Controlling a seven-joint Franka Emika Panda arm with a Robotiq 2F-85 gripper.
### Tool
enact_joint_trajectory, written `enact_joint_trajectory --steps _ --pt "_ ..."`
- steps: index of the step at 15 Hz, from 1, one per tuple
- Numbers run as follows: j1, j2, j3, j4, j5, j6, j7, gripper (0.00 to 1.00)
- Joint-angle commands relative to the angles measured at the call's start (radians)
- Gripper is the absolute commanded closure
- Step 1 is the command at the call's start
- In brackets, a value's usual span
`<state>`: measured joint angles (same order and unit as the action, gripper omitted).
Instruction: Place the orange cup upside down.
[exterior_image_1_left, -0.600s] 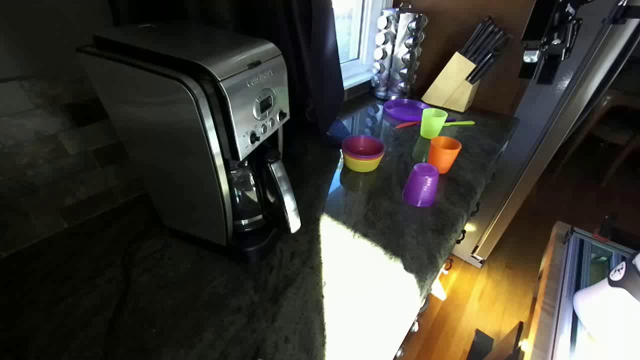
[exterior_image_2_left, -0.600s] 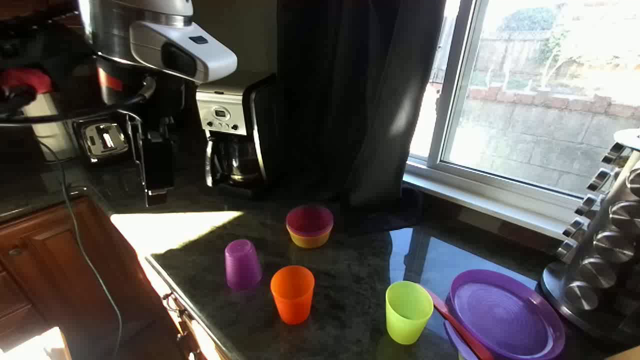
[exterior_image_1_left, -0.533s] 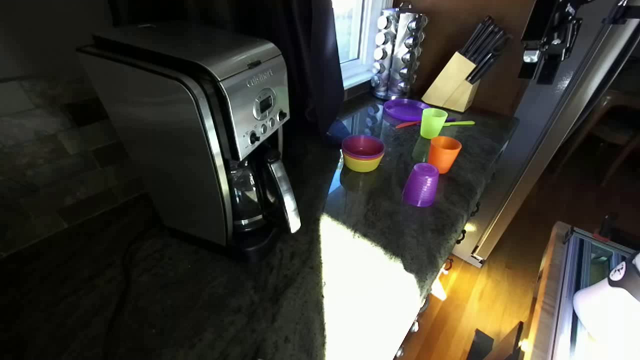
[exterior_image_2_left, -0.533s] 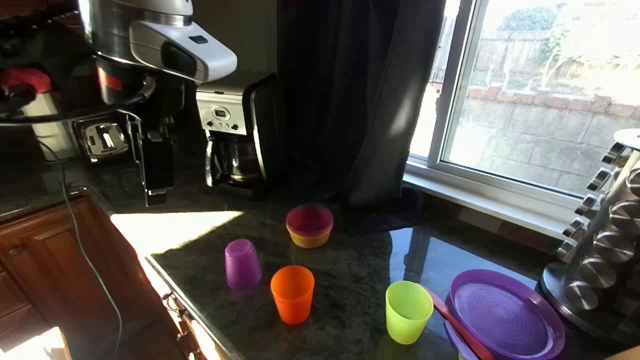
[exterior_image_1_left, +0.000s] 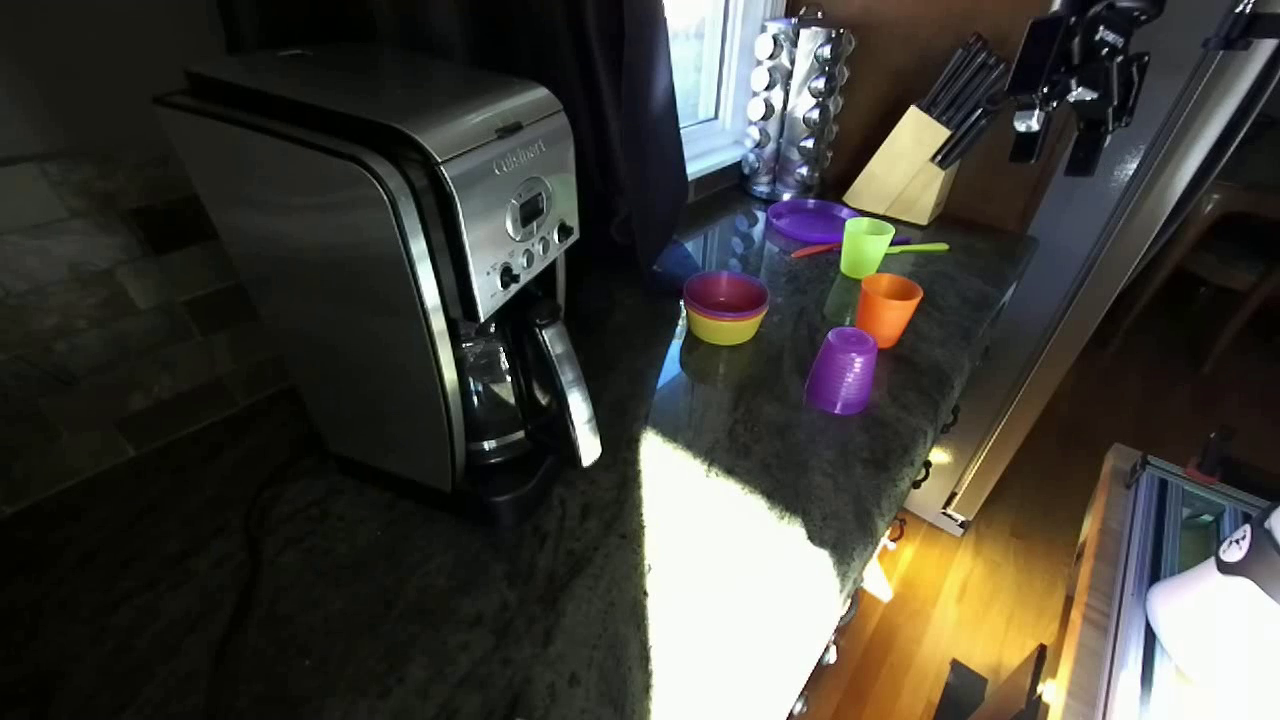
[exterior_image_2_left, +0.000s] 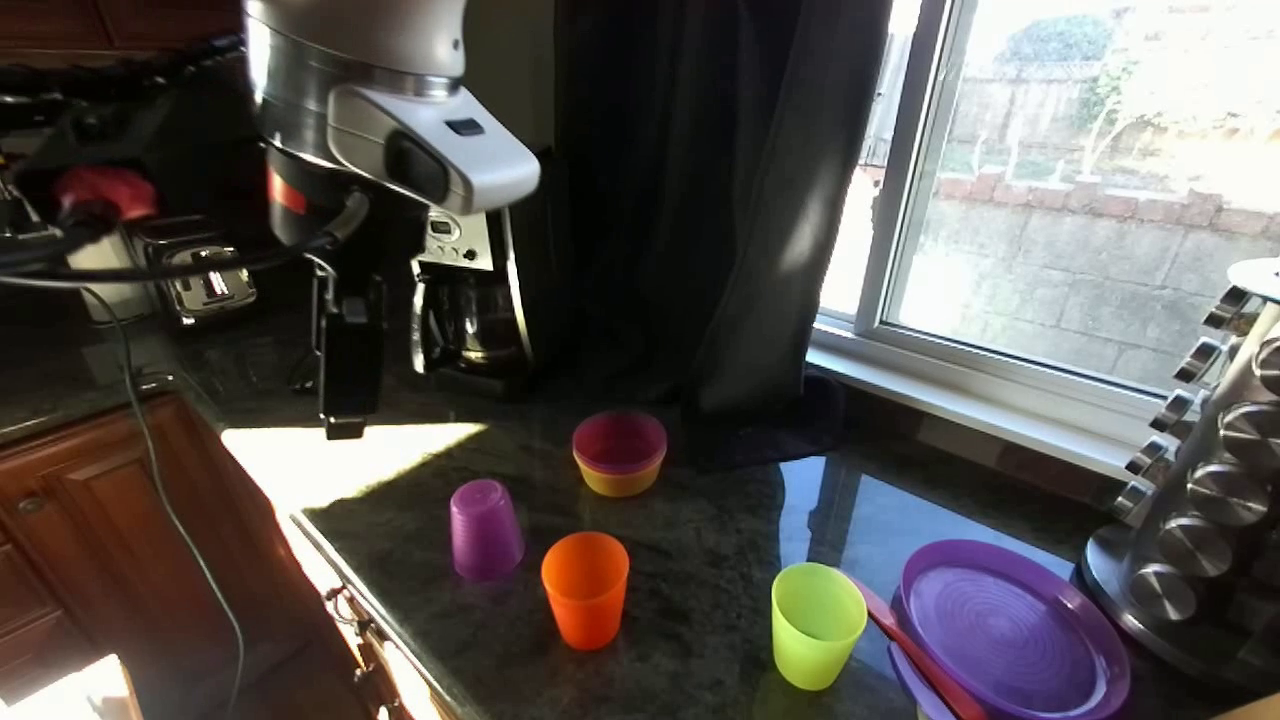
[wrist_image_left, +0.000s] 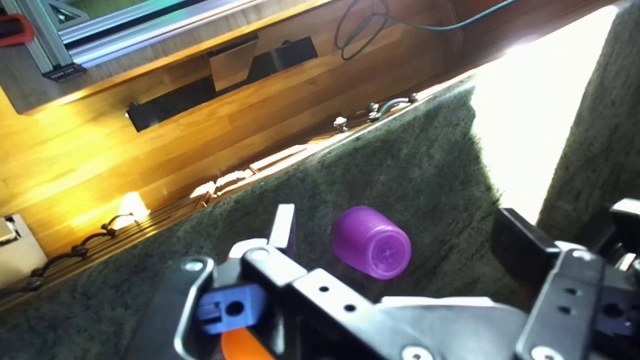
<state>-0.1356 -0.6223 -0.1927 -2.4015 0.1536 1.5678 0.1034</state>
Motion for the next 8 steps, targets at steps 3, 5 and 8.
enact_joint_trajectory --steps 3,5,8 --pt "-0.096 0.301 -0.103 0.149 0.069 -0.020 0.011 0.00" --pt "-0.122 0.388 -0.128 0.192 0.105 -0.029 0.031 0.00" --pt "-0.152 0.519 -0.154 0.250 0.188 -0.017 0.065 0.00"
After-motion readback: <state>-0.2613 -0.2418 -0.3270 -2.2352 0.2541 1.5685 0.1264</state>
